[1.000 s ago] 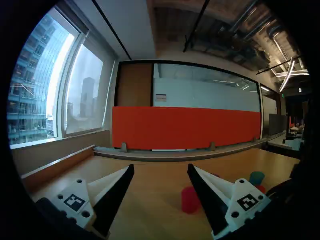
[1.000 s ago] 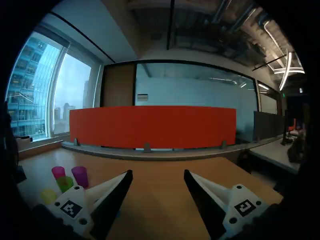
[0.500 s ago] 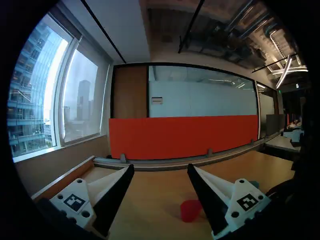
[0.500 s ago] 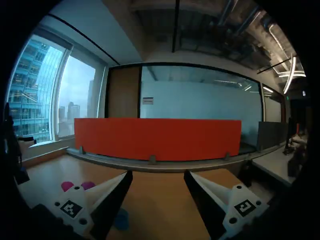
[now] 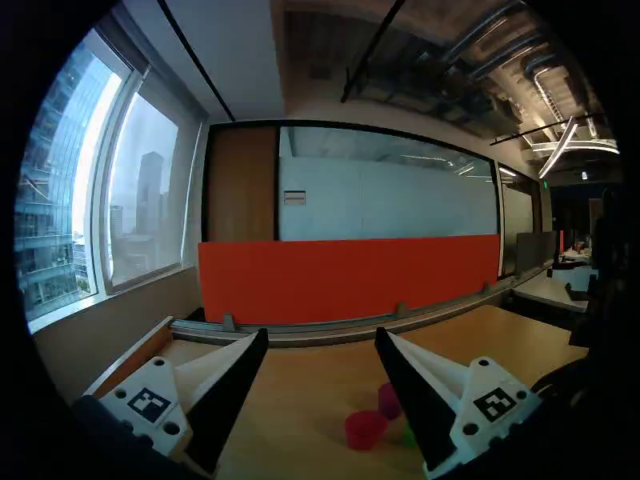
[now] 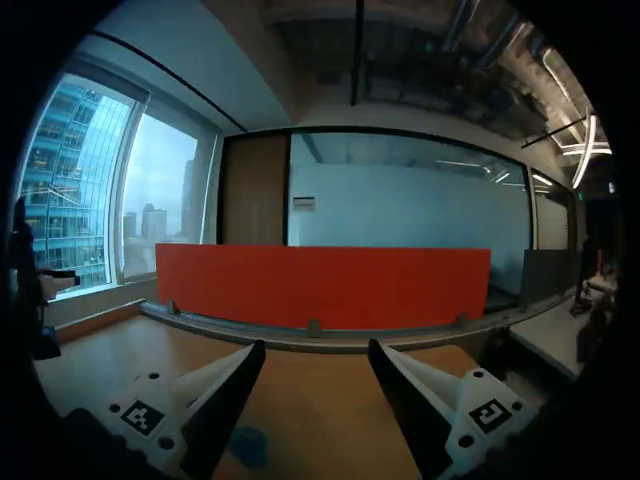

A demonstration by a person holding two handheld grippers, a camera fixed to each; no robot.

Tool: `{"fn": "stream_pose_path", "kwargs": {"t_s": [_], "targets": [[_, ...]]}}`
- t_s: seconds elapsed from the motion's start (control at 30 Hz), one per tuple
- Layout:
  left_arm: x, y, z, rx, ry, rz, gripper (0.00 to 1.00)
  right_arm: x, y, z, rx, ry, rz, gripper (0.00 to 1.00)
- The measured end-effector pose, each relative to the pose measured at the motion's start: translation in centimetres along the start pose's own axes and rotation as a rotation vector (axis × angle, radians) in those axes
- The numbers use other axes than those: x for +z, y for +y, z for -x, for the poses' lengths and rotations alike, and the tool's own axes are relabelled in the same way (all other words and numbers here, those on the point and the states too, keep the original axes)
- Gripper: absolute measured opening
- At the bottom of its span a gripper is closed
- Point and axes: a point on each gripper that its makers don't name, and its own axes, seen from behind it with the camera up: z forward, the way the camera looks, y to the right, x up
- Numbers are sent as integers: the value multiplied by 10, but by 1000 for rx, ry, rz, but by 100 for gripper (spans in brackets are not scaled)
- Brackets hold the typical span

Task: Pour water

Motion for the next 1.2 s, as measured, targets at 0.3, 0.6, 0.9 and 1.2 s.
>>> {"fn": "stream_pose_path", "kwargs": {"t_s": [0.3, 0.6, 0.9, 1.2], "targets": [[2, 16, -10, -19, 10, 84, 99, 1, -11, 3, 20, -13, -63, 99], [-2, 30, -13, -8, 5, 175, 99, -3, -40, -4, 18, -10, -211, 99], [-6, 44, -9, 20, -25, 265, 99, -9, -65, -9, 6, -14, -330, 99], [-10, 53, -10, 34, -25, 321, 99, -15, -77, -15, -10, -19, -390, 99]]}}
